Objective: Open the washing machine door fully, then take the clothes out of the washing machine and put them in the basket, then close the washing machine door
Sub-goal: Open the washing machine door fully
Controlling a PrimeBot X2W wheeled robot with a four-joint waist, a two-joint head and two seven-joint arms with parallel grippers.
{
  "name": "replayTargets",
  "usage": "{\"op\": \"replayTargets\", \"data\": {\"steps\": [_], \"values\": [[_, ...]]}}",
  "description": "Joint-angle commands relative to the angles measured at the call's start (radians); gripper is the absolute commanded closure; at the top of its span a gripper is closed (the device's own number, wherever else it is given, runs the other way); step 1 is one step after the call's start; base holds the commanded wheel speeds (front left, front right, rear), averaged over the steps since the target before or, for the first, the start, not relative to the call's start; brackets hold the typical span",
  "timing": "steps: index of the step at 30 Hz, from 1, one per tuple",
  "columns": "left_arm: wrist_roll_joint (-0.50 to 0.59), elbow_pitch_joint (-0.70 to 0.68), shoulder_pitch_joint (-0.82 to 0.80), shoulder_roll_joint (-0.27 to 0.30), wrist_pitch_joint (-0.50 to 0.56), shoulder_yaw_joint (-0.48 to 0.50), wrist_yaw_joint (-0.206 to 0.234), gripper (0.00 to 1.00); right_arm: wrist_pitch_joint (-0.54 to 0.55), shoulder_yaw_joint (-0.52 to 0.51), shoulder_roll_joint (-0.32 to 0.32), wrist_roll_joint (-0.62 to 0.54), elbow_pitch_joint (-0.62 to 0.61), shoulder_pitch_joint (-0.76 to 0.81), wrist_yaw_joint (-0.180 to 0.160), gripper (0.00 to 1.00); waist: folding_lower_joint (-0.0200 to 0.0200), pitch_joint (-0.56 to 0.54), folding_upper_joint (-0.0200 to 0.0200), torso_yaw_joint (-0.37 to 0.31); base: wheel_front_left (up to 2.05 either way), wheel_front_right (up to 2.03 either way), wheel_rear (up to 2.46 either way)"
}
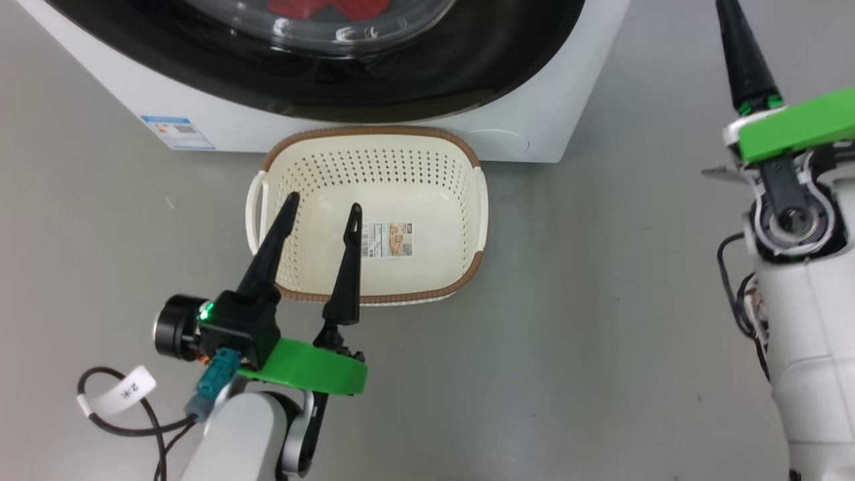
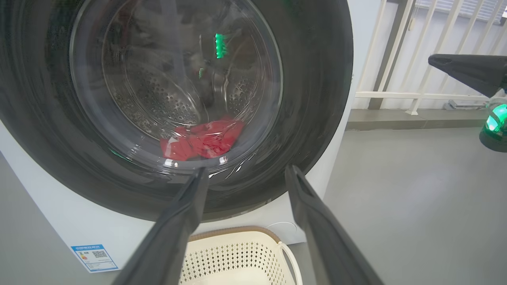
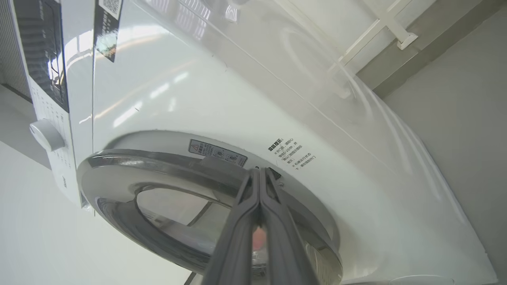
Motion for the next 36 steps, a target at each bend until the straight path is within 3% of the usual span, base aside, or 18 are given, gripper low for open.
{"op": "replayTargets", "data": {"steps": [1, 6, 11, 36], "values": [[0.004, -0.031, -0.026, 0.015, -0.008, 0.034, 0.001, 0.0, 0.016, 0.007, 0.006, 0.023, -0.029, -0.029, -0.001, 1.0, 0.0, 0.01, -0.0001, 0.006, 0.0, 0.0, 0.0], [0.012, -0.043, -0.022, 0.015, -0.008, 0.036, -0.004, 0.0, 0.149, -0.015, -0.005, 0.151, -0.004, -0.092, -0.001, 1.0, 0.0, 0.031, -0.0001, 0.013, 0.0, 0.0, 0.0], [0.014, -0.058, -0.022, 0.015, -0.008, 0.038, -0.006, 0.0, 0.253, -0.031, -0.024, 0.21, 0.06, -0.169, -0.001, 1.0, 0.0, 0.063, -0.0001, 0.02, 0.0, 0.0, 0.0], [-0.001, -0.093, -0.045, 0.015, -0.008, -0.008, 0.004, 0.0, 0.451, -0.033, -0.035, 0.24, 0.244, -0.453, -0.001, 1.0, 0.0, 0.174, -0.0001, 0.087, 0.0, 0.0, 0.0]]}}
